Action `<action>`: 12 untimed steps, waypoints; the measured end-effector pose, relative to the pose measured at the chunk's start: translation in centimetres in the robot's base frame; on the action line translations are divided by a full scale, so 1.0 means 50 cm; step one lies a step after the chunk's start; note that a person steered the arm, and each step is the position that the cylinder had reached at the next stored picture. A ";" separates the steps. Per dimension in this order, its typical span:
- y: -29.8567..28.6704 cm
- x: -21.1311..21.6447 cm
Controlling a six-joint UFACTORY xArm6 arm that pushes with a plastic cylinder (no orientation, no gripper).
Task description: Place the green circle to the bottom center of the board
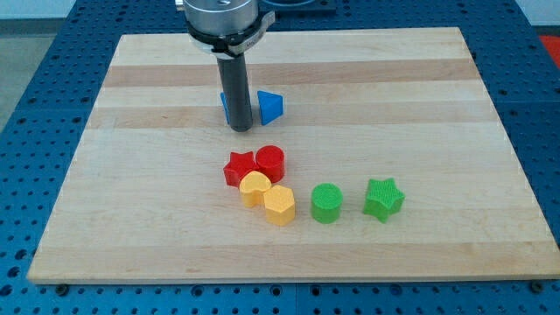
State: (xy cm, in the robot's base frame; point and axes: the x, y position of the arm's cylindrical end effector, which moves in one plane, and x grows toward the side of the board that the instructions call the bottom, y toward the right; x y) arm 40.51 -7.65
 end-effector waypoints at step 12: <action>0.205 0.250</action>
State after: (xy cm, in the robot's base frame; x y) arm 53.01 2.60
